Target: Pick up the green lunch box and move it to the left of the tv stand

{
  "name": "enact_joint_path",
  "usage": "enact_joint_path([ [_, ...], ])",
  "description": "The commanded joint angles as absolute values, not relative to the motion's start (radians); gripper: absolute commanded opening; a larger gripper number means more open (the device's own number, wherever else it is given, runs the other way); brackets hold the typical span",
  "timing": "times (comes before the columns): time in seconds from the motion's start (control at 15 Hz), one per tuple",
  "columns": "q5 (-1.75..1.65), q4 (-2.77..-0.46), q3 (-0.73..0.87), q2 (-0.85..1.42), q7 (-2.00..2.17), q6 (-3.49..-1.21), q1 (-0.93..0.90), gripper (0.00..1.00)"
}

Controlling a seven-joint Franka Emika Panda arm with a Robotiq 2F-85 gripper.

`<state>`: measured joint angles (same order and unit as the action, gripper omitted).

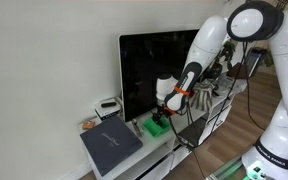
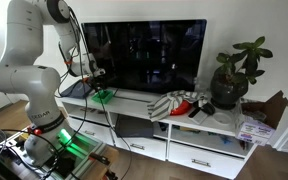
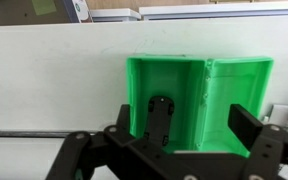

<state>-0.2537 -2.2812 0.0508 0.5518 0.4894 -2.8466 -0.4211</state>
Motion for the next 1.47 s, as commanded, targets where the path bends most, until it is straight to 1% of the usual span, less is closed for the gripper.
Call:
enact_joint_path([
  [0.0, -0.210, -2.214, 0.058, 0.619, 0.463, -2.867, -0.437, 1.00],
  [0.13, -0.189, -2.185, 0.046, 0.645, 0.443, -2.866, -0.427, 1.00],
  [0.2, -0.179, -2.173, 0.041, 0.656, 0.434, -2.867, -0.423, 0.97],
  [0.27, -0.169, -2.162, 0.040, 0.666, 0.428, -2.865, -0.424, 0.89],
  [0.33, -0.163, -2.152, 0.040, 0.674, 0.424, -2.863, -0.427, 0.87],
  [0.47, -0.151, -2.135, 0.038, 0.688, 0.417, -2.860, -0.430, 0.72],
  [0.6, -0.141, -2.123, 0.040, 0.698, 0.415, -2.858, -0.434, 0.61],
  [0.67, -0.139, -2.119, 0.041, 0.703, 0.414, -2.857, -0.435, 0.56],
  [0.73, -0.136, -2.115, 0.040, 0.707, 0.412, -2.857, -0.435, 0.57],
  [0.8, -0.132, -2.112, 0.037, 0.710, 0.409, -2.855, -0.432, 0.54],
  [0.87, -0.128, -2.109, 0.036, 0.713, 0.407, -2.855, -0.431, 0.53],
  [1.0, -0.120, -2.107, 0.032, 0.717, 0.400, -2.852, -0.428, 0.48],
  [1.07, -0.116, -2.106, 0.028, 0.718, 0.396, -2.848, -0.425, 0.40],
  [1.13, -0.112, -2.106, 0.025, 0.718, 0.392, -2.847, -0.424, 0.36],
  [1.2, -0.108, -2.108, 0.024, 0.717, 0.391, -2.846, -0.424, 0.21],
  [1.33, -0.110, -2.114, 0.030, 0.710, 0.389, -2.842, -0.430, 0.05],
  [1.4, -0.111, -2.123, 0.027, 0.700, 0.381, -2.836, -0.425, 0.03],
])
